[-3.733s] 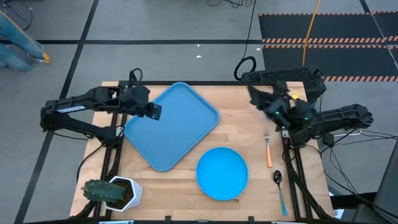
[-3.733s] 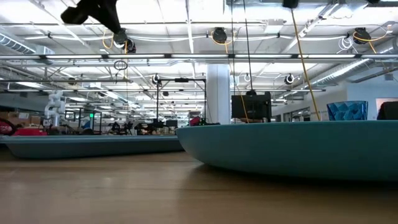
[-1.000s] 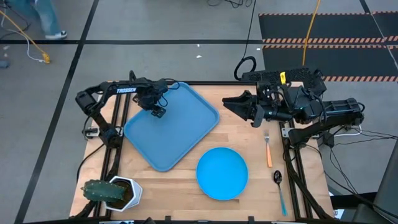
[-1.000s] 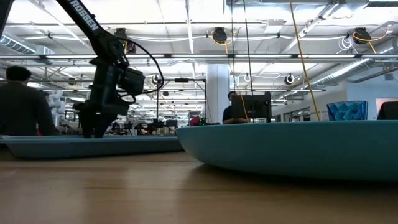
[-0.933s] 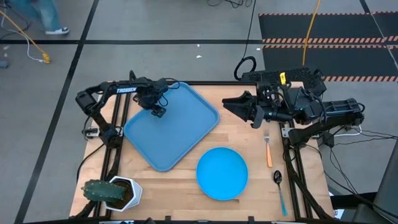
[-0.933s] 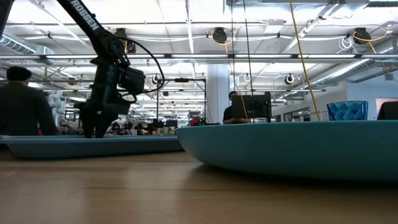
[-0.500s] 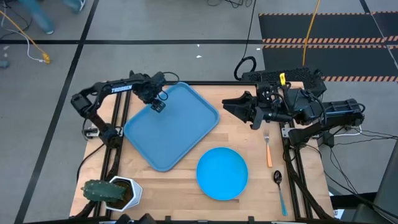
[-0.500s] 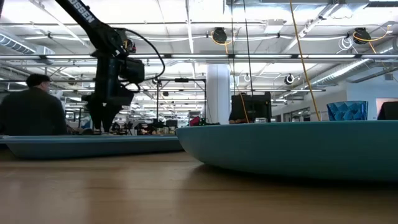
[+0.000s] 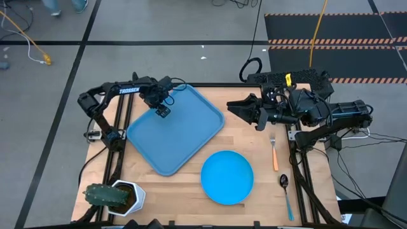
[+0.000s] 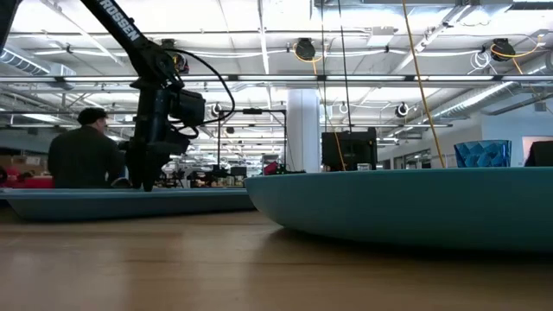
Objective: Pick and place plate/cup/fork/spoon on tray
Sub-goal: Prepare the blue serving tray on the table
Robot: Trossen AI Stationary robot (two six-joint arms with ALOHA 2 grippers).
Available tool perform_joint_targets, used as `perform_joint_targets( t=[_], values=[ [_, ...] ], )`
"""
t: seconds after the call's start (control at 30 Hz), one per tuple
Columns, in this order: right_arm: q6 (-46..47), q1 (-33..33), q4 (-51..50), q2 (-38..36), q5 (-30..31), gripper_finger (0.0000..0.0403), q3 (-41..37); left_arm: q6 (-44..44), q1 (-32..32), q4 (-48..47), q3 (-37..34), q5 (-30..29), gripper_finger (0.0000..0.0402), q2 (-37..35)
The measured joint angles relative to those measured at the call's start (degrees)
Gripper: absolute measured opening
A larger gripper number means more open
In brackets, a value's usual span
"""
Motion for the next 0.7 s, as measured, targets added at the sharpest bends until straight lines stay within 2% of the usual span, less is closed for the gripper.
perform_joint_targets(
  t=[0.23, 0.37, 0.5, 0.7],
  values=[
    [0.00, 0.00, -0.02, 0.00, 0.00, 0.0180, 0.00, -2.01, -0.56, -1.08, 0.32, -4.00, 0.0188, -0.64],
    [0.04, 0.00, -0.30, 0.00, -0.02, 0.0180, 0.00, -0.83, -0.49, -0.63, 1.78, -4.42, 0.0165, -1.16],
    [0.63, 0.03, -0.78, 0.00, -0.17, 0.0180, 0.00, -3.07, -1.00, -3.50, 4.84, -4.53, 0.0160, -1.18],
    [0.67, 0.50, -1.90, 0.00, -0.20, 0.0180, 0.00, -0.41, -0.32, -0.95, 6.38, -5.78, 0.0159, -0.59]
  ],
)
